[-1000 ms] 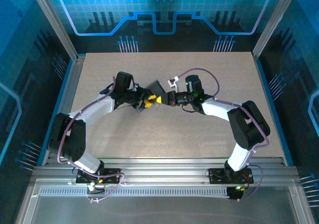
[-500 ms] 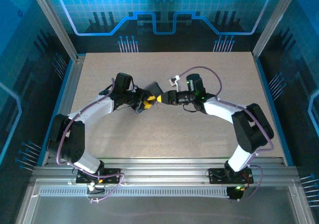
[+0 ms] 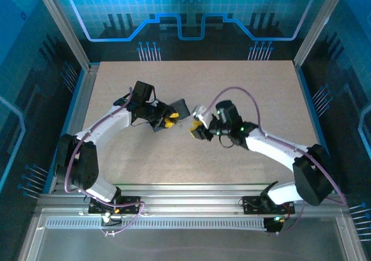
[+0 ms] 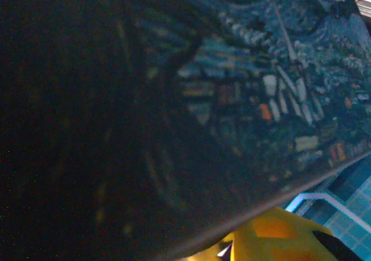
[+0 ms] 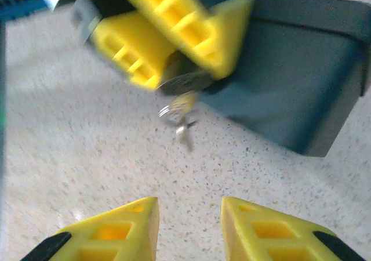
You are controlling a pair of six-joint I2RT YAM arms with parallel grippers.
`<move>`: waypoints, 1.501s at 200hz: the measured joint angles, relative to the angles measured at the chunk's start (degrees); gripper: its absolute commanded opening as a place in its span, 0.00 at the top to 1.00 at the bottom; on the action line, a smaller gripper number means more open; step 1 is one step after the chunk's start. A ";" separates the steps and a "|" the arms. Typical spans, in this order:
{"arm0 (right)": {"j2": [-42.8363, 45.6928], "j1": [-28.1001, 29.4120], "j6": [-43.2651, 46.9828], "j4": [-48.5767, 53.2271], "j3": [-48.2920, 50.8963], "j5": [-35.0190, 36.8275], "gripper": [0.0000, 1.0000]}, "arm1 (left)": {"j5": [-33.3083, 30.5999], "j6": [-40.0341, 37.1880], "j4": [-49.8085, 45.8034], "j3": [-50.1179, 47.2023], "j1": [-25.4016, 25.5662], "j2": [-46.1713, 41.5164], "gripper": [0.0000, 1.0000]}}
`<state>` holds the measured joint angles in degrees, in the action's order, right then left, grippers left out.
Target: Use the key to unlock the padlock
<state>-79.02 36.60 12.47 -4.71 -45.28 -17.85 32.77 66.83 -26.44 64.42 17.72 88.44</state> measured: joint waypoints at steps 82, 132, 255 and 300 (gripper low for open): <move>-1.44 9.86 20.24 -17.40 2.97 22.14 0.68 | -0.39 -1.25 -3.32 0.37 0.00 0.74 0.91; -3.61 10.40 23.67 -18.47 2.95 23.58 0.68 | -0.37 -1.25 -3.32 0.48 0.00 0.74 0.91; -7.67 11.89 26.21 -19.04 0.52 23.69 0.73 | -0.35 -1.18 -3.06 0.48 -0.04 0.74 0.91; -9.01 12.26 26.91 -19.82 0.15 24.90 0.78 | -0.33 -0.94 -3.02 0.48 -0.04 0.74 0.91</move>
<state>-88.03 48.86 39.38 -24.53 -45.12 7.05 32.45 65.89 -29.45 64.90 17.67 89.19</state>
